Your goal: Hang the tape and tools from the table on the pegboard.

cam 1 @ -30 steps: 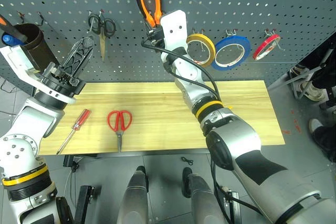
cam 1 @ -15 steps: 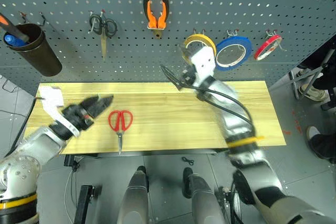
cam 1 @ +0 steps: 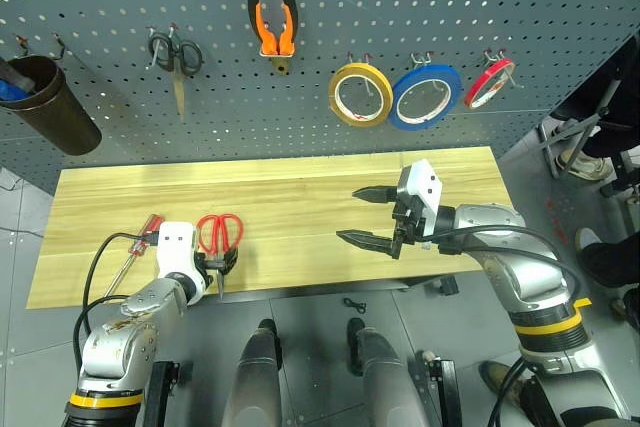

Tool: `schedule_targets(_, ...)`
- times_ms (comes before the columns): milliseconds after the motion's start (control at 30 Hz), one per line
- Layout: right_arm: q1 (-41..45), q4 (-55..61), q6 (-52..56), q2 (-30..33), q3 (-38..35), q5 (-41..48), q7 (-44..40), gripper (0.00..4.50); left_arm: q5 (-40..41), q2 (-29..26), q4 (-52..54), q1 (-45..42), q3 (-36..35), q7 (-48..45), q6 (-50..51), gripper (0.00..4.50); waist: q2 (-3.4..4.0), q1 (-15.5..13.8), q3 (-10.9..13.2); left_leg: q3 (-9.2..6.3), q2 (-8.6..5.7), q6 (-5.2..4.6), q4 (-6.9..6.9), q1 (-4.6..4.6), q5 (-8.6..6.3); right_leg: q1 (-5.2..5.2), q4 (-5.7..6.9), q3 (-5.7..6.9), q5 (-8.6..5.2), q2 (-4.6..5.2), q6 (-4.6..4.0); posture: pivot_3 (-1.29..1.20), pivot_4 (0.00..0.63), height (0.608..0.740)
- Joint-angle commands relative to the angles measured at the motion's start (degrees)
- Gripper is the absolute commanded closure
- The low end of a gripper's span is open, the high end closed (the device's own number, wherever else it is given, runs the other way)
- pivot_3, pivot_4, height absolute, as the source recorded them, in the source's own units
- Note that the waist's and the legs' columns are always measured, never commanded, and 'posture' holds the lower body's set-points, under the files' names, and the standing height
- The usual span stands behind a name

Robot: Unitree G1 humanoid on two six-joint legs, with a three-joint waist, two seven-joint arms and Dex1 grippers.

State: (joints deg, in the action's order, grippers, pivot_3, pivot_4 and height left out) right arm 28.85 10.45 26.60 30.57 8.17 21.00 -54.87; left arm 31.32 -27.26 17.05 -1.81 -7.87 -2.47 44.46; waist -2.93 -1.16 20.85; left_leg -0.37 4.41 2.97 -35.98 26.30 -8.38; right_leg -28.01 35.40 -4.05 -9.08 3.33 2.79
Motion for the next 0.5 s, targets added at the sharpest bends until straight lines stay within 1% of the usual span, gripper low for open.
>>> schedule_targets(33, 2.08, 1.37, -1.19, 0.21, -0.37, 0.78, -1.48, 0.02, -2.10, 1.08, 1.55, 0.76, -0.89, 1.05, 1.63, 0.00, -0.01, 0.34, 0.22, 0.00, 0.00, 0.00, -0.02, 0.00, 0.00, 0.00, 0.01, 0.00, -0.01, 0.00, -0.01, 0.04, 0.441, 0.740)
schedule_targets(133, 2.92, 1.85, -0.20, 0.51, -0.71, 1.53, -2.16, 0.02, -3.64, 1.68, 1.58, 1.01, -1.33, 1.76, 3.19, 0.00, 0.00, 0.45, 0.55, 0.00, -0.01, 0.00, -0.10, 0.00, 0.00, 0.00, 0.06, -0.03, -0.16, 0.01, -0.27, 0.02, 0.454, 0.740)
schedule_targets(200, 2.86, 2.58, 0.66, 0.98, -0.89, 2.07, -2.55, 0.02, -4.99, 1.81, 1.57, 1.49, -1.81, 2.50, 3.73, 0.00, 0.03, 0.51, 0.82, 0.00, -0.01, 0.00, -0.10, 0.00, 0.00, 0.00, 0.07, -0.03, -0.21, 0.01, -0.30, 0.02, 0.462, 0.740)
schedule_targets(300, 2.86, 2.95, 1.33, 1.40, -1.12, 2.33, -2.67, 0.02, -4.73, 2.96, 1.79, 2.26, -1.53, 1.16, 4.41, 0.00, 0.05, 0.66, 1.33, 0.00, -0.02, 0.00, -0.10, 0.00, 0.00, -0.01, 0.08, -0.07, -0.21, 0.02, -0.30, 0.01, 0.470, 0.740)
schedule_targets(467, 3.65, 2.94, 1.82, 1.33, -1.05, 2.23, -2.45, 0.02, -5.77, 5.29, -1.22, 1.75, -0.76, -0.26, 3.99, 0.00, 0.06, 0.73, 1.98, 0.00, -0.03, 0.00, -0.10, 0.00, 0.00, -0.05, 0.18, -0.07, -0.24, 0.02, -0.30, 0.00, 0.485, 0.740)
schedule_targets(500, 3.93, 2.74, 1.93, 1.26, -1.04, 2.25, -2.47, 0.02, -6.23, 5.59, -2.12, 1.19, -0.50, -0.48, 3.76, 0.00, 0.15, 0.73, 2.09, 0.00, -0.03, 0.00, -0.11, 0.00, 0.00, -0.05, 0.19, -0.08, -0.25, 0.02, -0.30, 0.00, 0.485, 0.740)
